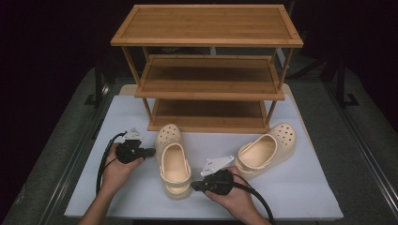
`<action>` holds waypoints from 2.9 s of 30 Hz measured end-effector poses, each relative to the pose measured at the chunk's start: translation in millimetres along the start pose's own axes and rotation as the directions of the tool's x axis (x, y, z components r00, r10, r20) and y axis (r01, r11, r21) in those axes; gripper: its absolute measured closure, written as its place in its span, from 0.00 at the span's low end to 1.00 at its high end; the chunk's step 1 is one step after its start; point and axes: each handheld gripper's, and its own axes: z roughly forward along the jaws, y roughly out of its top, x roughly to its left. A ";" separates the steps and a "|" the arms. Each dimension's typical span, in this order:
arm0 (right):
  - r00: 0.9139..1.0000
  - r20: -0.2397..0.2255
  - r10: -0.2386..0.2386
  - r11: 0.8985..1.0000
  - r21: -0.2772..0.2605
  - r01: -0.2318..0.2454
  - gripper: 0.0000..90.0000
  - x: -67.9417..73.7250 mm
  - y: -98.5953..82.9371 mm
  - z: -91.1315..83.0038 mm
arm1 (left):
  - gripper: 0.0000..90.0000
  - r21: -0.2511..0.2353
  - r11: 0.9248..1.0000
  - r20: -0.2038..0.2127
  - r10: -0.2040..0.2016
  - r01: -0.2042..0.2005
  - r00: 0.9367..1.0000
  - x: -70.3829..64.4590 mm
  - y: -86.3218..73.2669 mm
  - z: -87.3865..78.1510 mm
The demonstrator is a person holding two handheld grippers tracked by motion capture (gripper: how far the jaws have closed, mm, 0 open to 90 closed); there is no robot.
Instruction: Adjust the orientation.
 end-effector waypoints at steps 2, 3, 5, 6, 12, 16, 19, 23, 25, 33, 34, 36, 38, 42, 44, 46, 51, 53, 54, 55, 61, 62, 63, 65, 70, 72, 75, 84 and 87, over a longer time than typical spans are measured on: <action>1.000 -0.017 -0.026 1.000 0.004 0.026 1.00 5.3 6.4 7.4 | 1.00 -0.004 1.000 0.008 0.000 0.000 1.000 0.6 3.1 -0.1; 0.999 -0.022 -0.030 1.000 0.004 0.030 1.00 7.0 8.2 9.9 | 1.00 -0.008 1.000 0.019 0.002 -0.002 1.000 0.7 4.9 -0.1; 0.999 -0.030 -0.036 0.999 0.007 0.036 1.00 8.9 11.2 13.5 | 1.00 -0.009 1.000 0.017 0.021 -0.021 1.000 -0.4 10.1 1.0; 0.999 -0.031 -0.042 0.999 0.007 0.042 1.00 9.1 12.2 14.6 | 1.00 -0.018 1.000 0.023 0.014 -0.013 1.000 -0.4 11.3 2.3; 0.998 -0.043 -0.052 0.999 0.001 0.052 1.00 11.4 16.5 21.2 | 1.00 -0.021 1.000 0.032 0.013 -0.013 0.999 3.0 13.5 5.3; 0.997 -0.057 -0.052 0.999 -0.001 0.052 1.00 12.7 19.2 26.6 | 1.00 -0.011 0.999 0.028 0.037 -0.037 0.999 0.4 22.2 9.1; 0.996 -0.063 -0.059 0.998 -0.002 0.059 1.00 14.6 23.8 32.1 | 1.00 -0.016 0.999 0.029 0.050 -0.049 0.998 -2.1 28.6 13.4; 0.995 -0.068 -0.074 0.997 -0.002 0.074 1.00 15.4 28.9 38.8 | 1.00 -0.017 0.998 0.025 0.064 -0.064 0.998 -3.8 35.2 16.5; 0.995 -0.072 -0.066 0.998 -0.003 0.066 1.00 17.0 31.5 41.7 | 1.00 -0.016 0.998 0.026 0.069 -0.068 0.997 -4.9 37.6 18.8; 0.993 -0.081 -0.086 0.996 -0.012 0.086 1.00 17.9 40.0 53.1 | 1.00 -0.023 0.997 0.038 0.074 -0.073 0.997 -6.7 44.5 26.8; 0.992 -0.086 -0.087 0.996 -0.014 0.086 1.00 18.1 40.6 54.5 | 1.00 -0.026 0.997 0.041 0.074 -0.073 0.996 -6.4 44.1 27.1; 0.993 -0.086 -0.086 0.996 -0.015 0.085 1.00 18.2 40.3 53.8 | 1.00 -0.027 0.997 0.041 0.069 -0.068 0.997 -6.1 43.8 26.7; 0.993 -0.080 -0.090 0.996 -0.018 0.089 1.00 17.7 39.9 52.7 | 1.00 -0.028 0.997 0.048 0.066 -0.065 0.997 -4.6 43.3 25.9; 0.995 -0.055 -0.084 0.996 -0.041 0.081 0.99 12.2 37.0 35.3 | 1.00 -0.045 0.997 0.047 0.057 -0.055 0.997 -1.3 41.8 15.3; 0.996 -0.043 -0.073 0.996 -0.051 0.071 0.97 8.5 32.9 25.7 | 0.94 -0.055 0.997 0.050 0.051 -0.048 0.997 0.5 40.7 8.3; 0.997 -0.036 -0.064 0.997 -0.053 0.062 0.97 6.7 30.6 21.0 | 0.90 -0.058 0.997 0.048 0.053 -0.050 0.997 1.1 40.3 5.2; 1.000 0.021 -0.004 0.998 -0.059 0.005 0.89 -4.1 11.9 -6.1 | 0.78 -0.105 0.993 0.063 0.055 -0.049 0.996 -1.7 37.1 -16.9; 0.999 0.039 0.010 0.998 -0.057 -0.008 0.85 -6.8 4.7 -14.3 | 0.74 -0.114 0.992 0.084 0.067 -0.057 0.994 -5.1 36.9 -22.6; 0.999 0.047 0.017 0.998 -0.055 -0.015 0.84 -7.7 1.2 -18.2 | 0.72 -0.116 0.991 0.099 0.076 -0.065 0.992 -6.9 37.2 -24.2; 0.998 0.056 0.026 0.998 -0.056 -0.023 0.83 -8.6 -2.2 -22.0 | 0.71 -0.116 0.991 0.099 0.076 -0.065 0.992 -6.9 37.2 -24.2; 0.994 0.096 0.057 0.997 -0.064 -0.051 0.76 -14.2 -18.3 -41.4 | 0.68 -0.104 0.988 0.141 0.128 -0.114 0.982 -20.7 39.8 -20.3; 0.993 0.103 0.062 0.996 -0.065 -0.056 0.76 -15.0 -20.7 -43.9 | 0.68 -0.104 0.988 0.141 0.128 -0.114 0.982 -20.7 39.8 -20.3; 0.992 0.106 0.068 0.996 -0.064 -0.061 0.75 -15.5 -23.1 -46.2 | 0.68 -0.094 0.988 0.140 0.136 -0.124 0.981 -23.1 40.1 -16.0; 0.991 0.113 0.073 0.996 -0.065 -0.066 0.75 -16.7 -27.2 -49.9 | 0.69 -0.088 0.987 0.137 0.148 -0.137 0.979 -25.4 40.5 -11.4; 0.988 0.124 0.086 0.994 -0.074 -0.077 0.74 -19.9 -30.0 -54.0 | 0.82 -0.091 0.982 0.104 0.177 -0.168 0.979 -28.5 40.3 -7.3; 0.989 0.123 0.087 0.994 -0.072 -0.078 0.74 -20.2 -30.4 -53.5 | 0.86 -0.089 0.980 0.098 0.186 -0.178 0.978 -28.9 40.4 -7.9; 0.989 0.121 0.089 0.994 -0.069 -0.081 0.74 -20.6 -31.3 -51.9 | 0.90 -0.079 0.975 0.056 0.213 -0.208 0.975 -32.0 41.5 -9.9; 0.986 0.135 0.102 0.992 -0.082 -0.091 0.74 -23.2 -32.1 -55.0 | 0.93 -0.074 0.973 -0.002 0.219 -0.218 0.976 -29.5 39.4 -19.2; 0.984 0.141 0.107 0.991 -0.093 -0.095 0.74 -25.5 -32.6 -57.4 | 0.93 -0.073 0.975 -0.021 0.208 -0.209 0.978 -25.7 33.8 -28.0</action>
